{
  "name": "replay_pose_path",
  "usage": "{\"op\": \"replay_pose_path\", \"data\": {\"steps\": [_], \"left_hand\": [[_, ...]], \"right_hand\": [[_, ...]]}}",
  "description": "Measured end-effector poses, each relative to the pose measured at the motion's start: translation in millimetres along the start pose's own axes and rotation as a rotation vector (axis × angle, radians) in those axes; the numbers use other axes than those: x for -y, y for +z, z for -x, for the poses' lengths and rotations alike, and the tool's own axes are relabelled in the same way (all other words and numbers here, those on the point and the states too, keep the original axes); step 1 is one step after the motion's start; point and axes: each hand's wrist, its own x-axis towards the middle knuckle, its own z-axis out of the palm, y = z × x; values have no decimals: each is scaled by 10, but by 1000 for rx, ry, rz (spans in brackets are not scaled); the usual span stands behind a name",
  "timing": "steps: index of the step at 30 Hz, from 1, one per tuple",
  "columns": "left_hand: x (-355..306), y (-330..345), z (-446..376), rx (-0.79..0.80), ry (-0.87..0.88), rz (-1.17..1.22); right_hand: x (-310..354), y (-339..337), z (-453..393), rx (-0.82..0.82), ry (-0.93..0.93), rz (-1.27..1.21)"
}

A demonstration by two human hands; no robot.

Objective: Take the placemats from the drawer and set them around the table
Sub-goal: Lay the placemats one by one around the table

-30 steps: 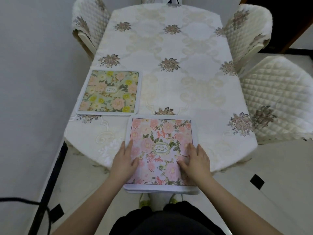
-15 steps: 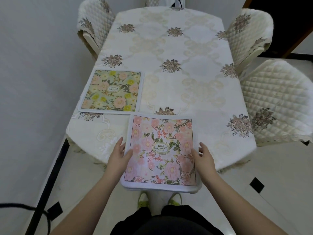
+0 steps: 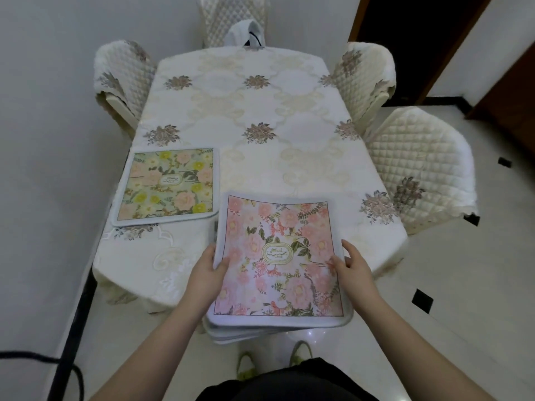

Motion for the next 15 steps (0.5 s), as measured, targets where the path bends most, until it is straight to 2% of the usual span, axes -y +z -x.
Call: {"op": "replay_pose_path", "data": {"steps": [10, 15], "left_hand": [[-652, 228, -189, 191, 225, -76], [-971, 581, -176, 328, 221, -65]], "right_hand": [[-25, -582, 483, -283, 2, -103], [-79, -964, 744, -398, 3, -186]]}}
